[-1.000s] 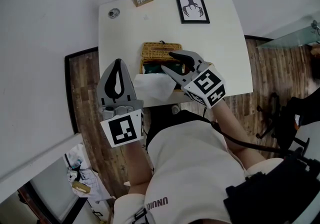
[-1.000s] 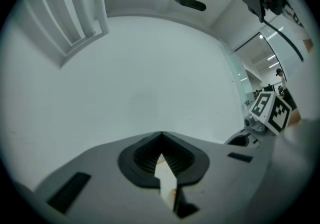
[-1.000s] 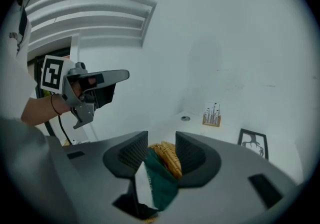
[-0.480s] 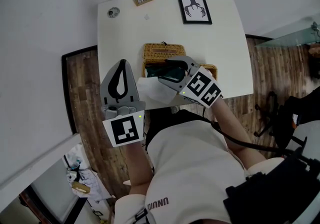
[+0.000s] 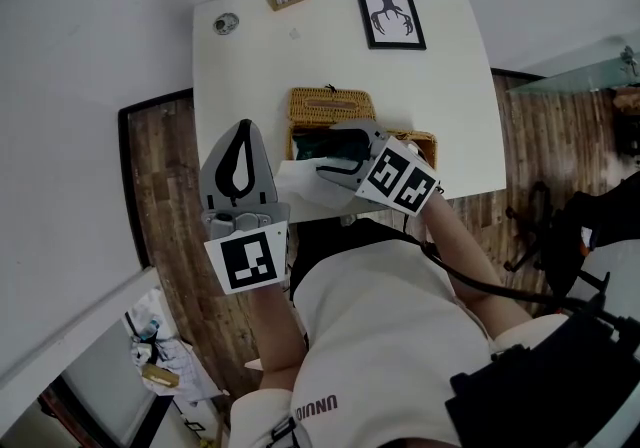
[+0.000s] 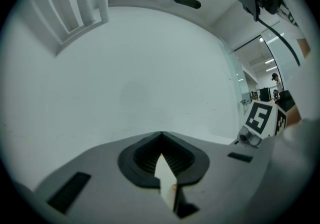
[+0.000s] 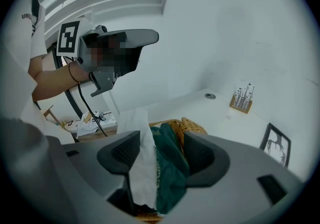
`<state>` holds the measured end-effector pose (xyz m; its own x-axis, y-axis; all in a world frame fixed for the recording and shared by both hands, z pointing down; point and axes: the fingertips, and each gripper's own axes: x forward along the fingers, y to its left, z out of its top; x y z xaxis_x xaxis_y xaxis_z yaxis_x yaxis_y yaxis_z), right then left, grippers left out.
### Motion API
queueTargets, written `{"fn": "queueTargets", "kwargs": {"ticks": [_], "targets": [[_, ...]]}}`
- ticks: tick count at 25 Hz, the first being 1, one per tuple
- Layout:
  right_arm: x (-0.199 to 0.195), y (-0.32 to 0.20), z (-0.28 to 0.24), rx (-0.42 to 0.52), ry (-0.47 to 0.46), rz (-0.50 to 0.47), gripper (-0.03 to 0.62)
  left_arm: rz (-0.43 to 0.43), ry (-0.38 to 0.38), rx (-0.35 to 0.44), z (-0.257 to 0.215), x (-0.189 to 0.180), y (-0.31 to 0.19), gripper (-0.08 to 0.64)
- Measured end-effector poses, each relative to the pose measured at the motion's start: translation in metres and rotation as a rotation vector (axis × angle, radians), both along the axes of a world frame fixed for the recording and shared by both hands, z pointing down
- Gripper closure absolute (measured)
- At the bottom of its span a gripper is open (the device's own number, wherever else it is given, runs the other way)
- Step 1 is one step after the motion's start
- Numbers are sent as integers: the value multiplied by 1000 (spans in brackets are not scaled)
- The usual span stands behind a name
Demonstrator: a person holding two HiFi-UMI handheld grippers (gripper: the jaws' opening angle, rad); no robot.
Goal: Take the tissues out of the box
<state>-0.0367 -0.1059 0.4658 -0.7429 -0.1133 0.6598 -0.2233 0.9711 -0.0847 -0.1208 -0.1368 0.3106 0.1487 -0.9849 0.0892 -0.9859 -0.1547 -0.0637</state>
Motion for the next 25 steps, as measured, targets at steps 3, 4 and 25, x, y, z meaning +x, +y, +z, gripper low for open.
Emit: {"fn": "queueTargets", "kwargs": {"ticks": [3, 4, 25], "targets": [[-1, 2, 6, -17, 16, -12, 314, 0, 3, -4, 2, -1, -1, 548], [-2, 3, 8, -22, 23, -16, 313, 0, 4, -3, 2, -2, -1, 548], [-4, 2, 40, 14, 217, -99, 311, -20, 12, -15, 6, -15, -3, 548]]}}
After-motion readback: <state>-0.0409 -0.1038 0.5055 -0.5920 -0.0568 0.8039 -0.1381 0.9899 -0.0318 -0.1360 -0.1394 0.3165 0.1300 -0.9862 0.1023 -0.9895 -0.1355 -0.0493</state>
